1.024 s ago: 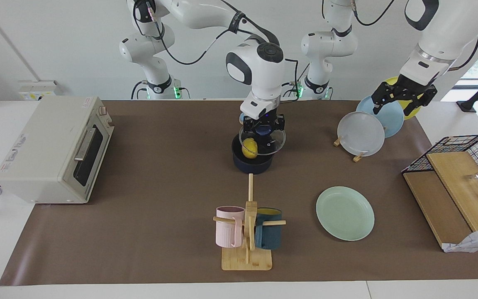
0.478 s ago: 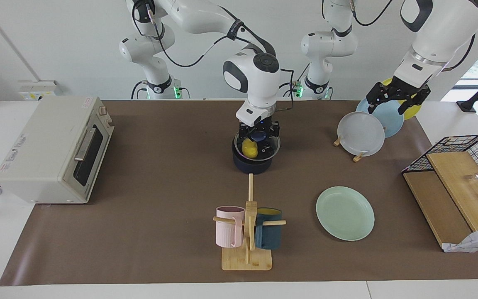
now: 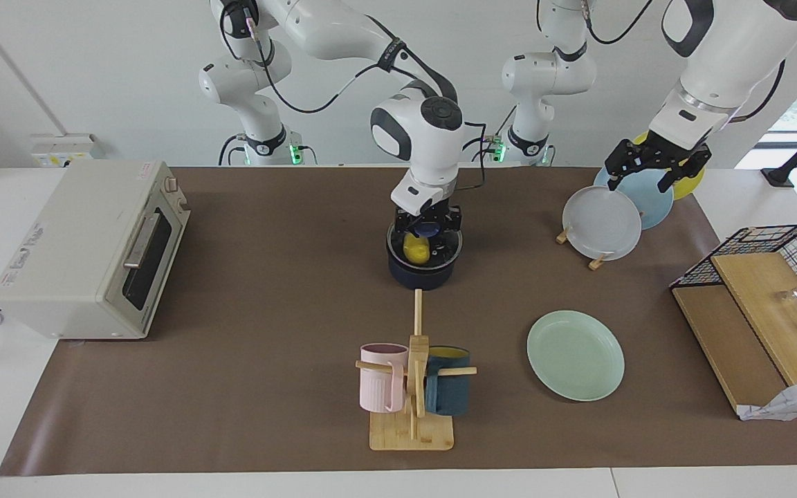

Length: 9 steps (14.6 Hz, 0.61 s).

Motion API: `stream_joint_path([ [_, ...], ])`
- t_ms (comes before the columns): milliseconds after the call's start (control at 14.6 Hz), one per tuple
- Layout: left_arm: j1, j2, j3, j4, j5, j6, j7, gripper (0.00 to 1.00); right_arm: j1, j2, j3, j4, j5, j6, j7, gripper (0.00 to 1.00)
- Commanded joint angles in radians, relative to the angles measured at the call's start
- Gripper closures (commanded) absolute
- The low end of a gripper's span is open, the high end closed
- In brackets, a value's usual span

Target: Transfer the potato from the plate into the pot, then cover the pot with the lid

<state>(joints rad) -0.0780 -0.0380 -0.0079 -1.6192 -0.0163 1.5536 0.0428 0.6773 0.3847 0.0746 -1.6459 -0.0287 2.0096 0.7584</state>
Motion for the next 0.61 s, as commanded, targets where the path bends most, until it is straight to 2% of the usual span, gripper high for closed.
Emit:
stream_joint_path([
  [0, -0.008, 0.021, -0.001, 0.044, 0.027, -0.017, -0.017, 0.0, -0.01, -0.027, 0.008, -0.037, -0.019, 0.021, 0.003, 1.0],
  [546, 0.004, -0.002, -0.017, 0.009, 0.027, -0.023, -0.017, 0.0, -0.007, -0.032, 0.008, -0.077, -0.027, 0.072, 0.002, 1.0],
])
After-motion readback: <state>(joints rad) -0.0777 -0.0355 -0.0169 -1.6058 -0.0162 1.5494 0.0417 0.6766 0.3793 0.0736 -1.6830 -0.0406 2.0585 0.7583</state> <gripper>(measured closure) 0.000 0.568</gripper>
